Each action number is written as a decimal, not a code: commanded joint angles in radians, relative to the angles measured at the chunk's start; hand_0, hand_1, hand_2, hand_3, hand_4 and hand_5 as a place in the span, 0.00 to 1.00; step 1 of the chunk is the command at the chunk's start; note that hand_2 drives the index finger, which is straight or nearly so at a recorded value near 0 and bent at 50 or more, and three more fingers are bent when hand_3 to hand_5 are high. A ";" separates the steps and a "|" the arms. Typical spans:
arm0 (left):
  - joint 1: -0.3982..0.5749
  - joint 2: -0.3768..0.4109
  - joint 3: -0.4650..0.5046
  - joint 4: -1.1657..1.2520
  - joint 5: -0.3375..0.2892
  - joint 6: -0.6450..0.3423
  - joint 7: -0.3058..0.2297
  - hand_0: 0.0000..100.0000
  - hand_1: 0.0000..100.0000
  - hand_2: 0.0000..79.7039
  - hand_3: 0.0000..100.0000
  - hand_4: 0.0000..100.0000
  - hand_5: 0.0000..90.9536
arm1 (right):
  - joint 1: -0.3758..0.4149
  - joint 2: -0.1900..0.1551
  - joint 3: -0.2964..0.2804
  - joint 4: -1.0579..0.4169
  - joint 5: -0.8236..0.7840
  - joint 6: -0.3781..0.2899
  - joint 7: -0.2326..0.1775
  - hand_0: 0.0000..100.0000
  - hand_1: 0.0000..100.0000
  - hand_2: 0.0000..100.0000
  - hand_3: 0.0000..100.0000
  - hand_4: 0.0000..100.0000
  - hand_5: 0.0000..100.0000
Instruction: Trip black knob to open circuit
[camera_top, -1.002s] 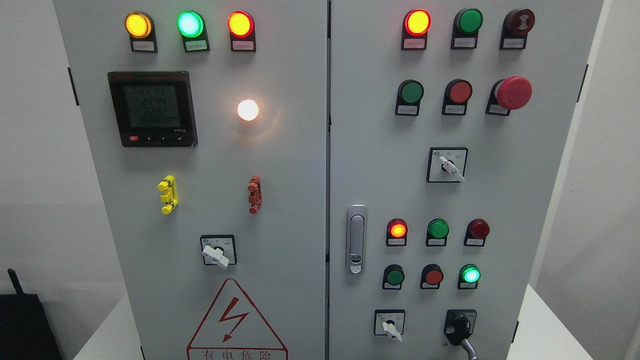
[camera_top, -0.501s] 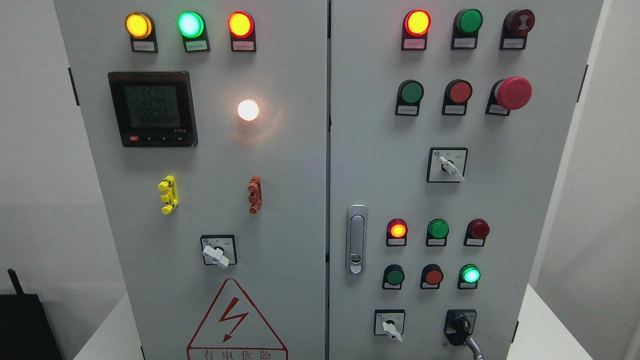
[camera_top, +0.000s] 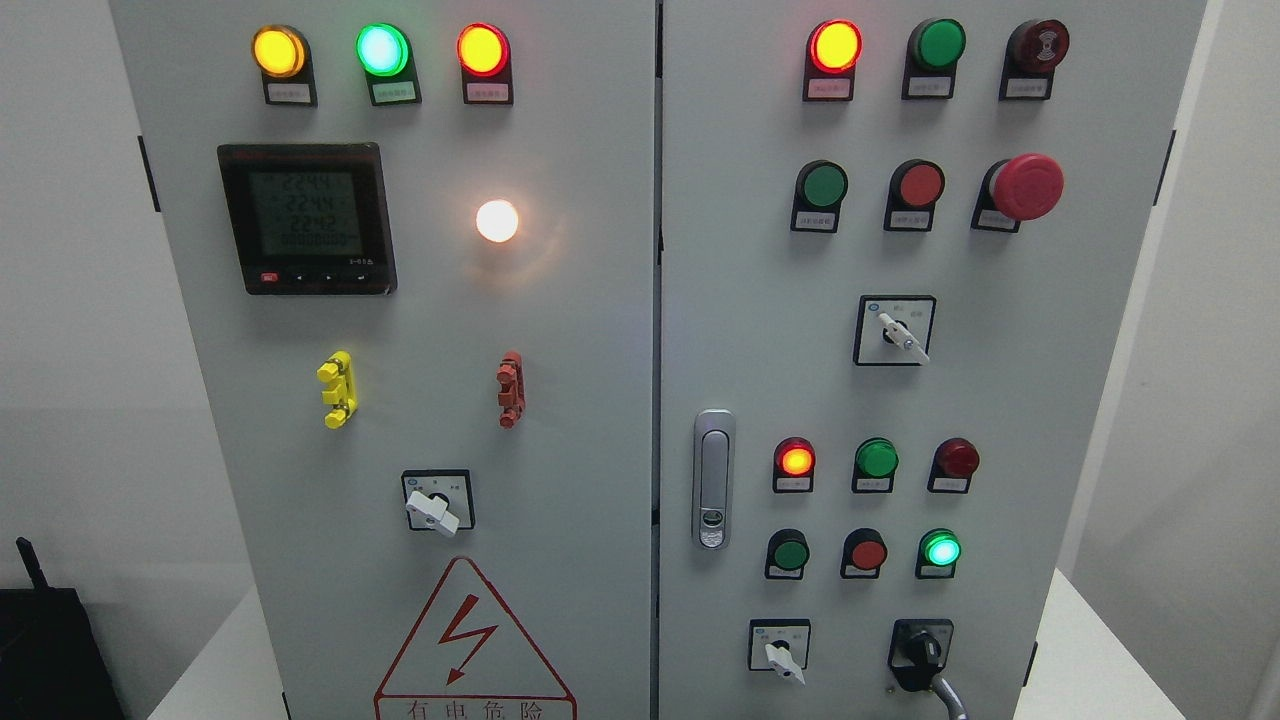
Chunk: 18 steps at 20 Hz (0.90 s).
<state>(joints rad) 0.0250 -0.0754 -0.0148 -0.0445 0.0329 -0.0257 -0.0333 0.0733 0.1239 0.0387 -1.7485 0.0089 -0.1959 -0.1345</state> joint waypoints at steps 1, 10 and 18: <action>-0.002 0.000 0.002 0.000 0.002 -0.003 0.000 0.12 0.39 0.00 0.00 0.00 0.00 | -0.006 -0.004 0.000 -0.029 -0.001 -0.013 0.018 0.00 0.00 0.13 1.00 1.00 1.00; -0.002 0.000 0.002 0.000 0.002 -0.003 0.000 0.12 0.39 0.00 0.00 0.00 0.00 | 0.002 -0.010 -0.017 -0.025 -0.003 -0.011 0.018 0.00 0.00 0.12 1.00 1.00 1.00; -0.002 0.000 0.002 0.000 0.002 -0.002 0.000 0.12 0.39 0.00 0.00 0.00 0.00 | 0.026 -0.012 -0.031 -0.036 -0.003 -0.014 0.018 0.00 0.00 0.10 1.00 1.00 0.99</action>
<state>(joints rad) 0.0250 -0.0754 -0.0148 -0.0445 0.0329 -0.0257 -0.0333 0.0997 0.1150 0.0127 -1.7519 0.0088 -0.1962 -0.1237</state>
